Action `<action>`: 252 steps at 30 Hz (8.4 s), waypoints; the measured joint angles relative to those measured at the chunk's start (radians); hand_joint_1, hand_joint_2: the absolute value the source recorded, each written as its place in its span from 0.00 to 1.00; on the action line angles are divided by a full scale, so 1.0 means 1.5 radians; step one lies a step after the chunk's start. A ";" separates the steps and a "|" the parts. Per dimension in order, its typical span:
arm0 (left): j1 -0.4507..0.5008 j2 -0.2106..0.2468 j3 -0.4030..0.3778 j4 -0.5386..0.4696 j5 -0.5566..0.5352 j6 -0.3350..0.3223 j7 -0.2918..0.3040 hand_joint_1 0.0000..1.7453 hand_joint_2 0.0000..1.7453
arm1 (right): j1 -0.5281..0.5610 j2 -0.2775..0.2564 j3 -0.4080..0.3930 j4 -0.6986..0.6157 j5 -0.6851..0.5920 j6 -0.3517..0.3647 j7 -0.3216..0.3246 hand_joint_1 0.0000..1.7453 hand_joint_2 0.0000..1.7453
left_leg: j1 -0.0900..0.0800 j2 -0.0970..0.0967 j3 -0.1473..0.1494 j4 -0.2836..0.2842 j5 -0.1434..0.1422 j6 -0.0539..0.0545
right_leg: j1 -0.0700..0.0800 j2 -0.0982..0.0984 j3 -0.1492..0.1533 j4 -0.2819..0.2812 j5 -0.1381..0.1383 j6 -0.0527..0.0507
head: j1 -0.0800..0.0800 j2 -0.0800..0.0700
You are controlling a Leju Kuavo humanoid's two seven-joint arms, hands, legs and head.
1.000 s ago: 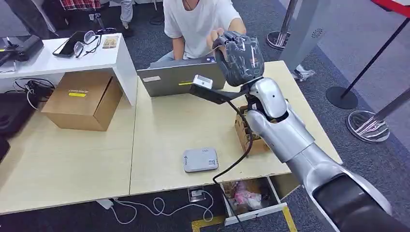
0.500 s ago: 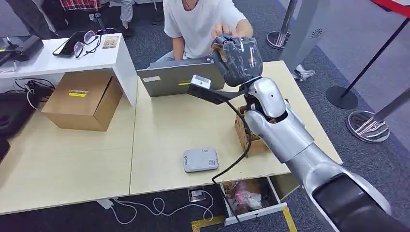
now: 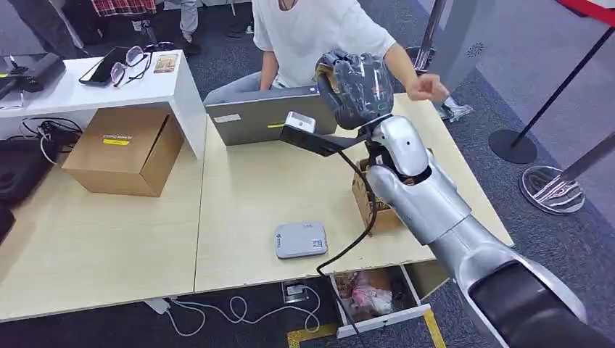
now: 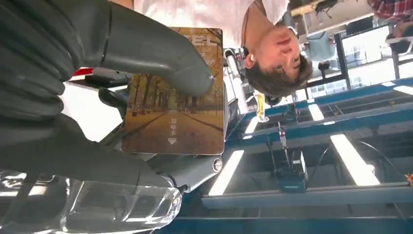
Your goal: Pass the card to the sensor for recognition and then transmit it.
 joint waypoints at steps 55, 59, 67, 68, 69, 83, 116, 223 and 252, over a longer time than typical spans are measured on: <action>0.000 0.007 0.006 0.000 -0.010 -0.045 0.024 0.00 0.00 | 0.344 0.025 -0.001 -0.105 -0.360 0.193 0.016 1.00 1.00 | 0.002 -0.003 0.001 0.000 -0.002 -0.001 | 0.002 -0.002 0.002 0.000 -0.003 -0.001 | 0.000 0.000; 0.000 0.009 0.006 0.000 -0.010 -0.044 0.023 0.00 0.00 | 0.347 0.025 0.007 -0.095 -0.372 0.199 0.026 1.00 1.00 | 0.002 -0.003 0.001 0.000 -0.002 -0.001 | 0.002 -0.002 0.002 0.000 -0.003 -0.001 | 0.000 0.000; 0.000 0.010 0.006 0.000 -0.008 -0.042 0.020 0.00 0.00 | 0.349 0.025 0.011 -0.093 -0.373 0.205 0.035 1.00 1.00 | 0.002 -0.003 0.002 0.000 -0.002 -0.002 | 0.002 -0.002 0.002 0.000 -0.002 -0.001 | 0.000 0.000; 0.000 0.010 0.006 0.000 -0.008 -0.042 0.020 0.00 0.00 | 0.349 0.025 0.011 -0.093 -0.374 0.206 0.035 1.00 1.00 | 0.002 -0.003 0.002 0.000 -0.002 -0.002 | 0.002 -0.002 0.002 0.000 -0.002 -0.001 | 0.000 0.000; 0.000 0.010 0.006 0.000 -0.008 -0.042 0.020 0.00 0.00 | 0.350 0.025 0.011 -0.093 -0.373 0.206 0.035 1.00 1.00 | 0.002 -0.003 0.002 0.000 -0.002 -0.002 | 0.002 -0.002 0.002 0.000 -0.002 -0.001 | 0.000 0.000; 0.000 0.010 0.006 0.000 -0.005 -0.040 0.020 0.00 0.00 | 0.341 0.037 0.011 -0.062 -0.375 0.190 0.081 1.00 1.00 | 0.002 -0.003 0.001 0.000 -0.002 -0.002 | 0.002 -0.002 0.003 0.000 -0.002 -0.001 | 0.000 0.000; -0.002 0.010 0.006 0.000 -0.036 -0.046 0.020 0.00 0.00 | 0.300 0.056 -0.012 0.129 -0.371 0.115 0.135 1.00 1.00 | 0.002 -0.003 0.002 0.000 -0.001 -0.002 | 0.002 -0.002 0.003 0.000 -0.002 -0.001 | 0.000 0.000; -0.027 0.013 -0.013 0.000 -0.051 -0.077 0.063 0.00 0.00 | 0.227 0.153 -0.022 0.313 -0.275 0.087 0.132 1.00 1.00 | 0.002 -0.001 0.004 0.000 0.000 -0.003 | 0.002 -0.001 0.004 0.000 -0.001 -0.003 | 0.000 0.000; -0.031 0.014 -0.034 -0.004 -0.022 -0.082 0.032 0.00 0.00 | 0.293 0.081 0.006 -0.100 -0.239 0.126 0.026 1.00 1.00 | 0.002 0.001 0.003 0.000 0.001 -0.003 | 0.002 0.000 0.003 0.000 0.000 -0.004 | 0.000 0.000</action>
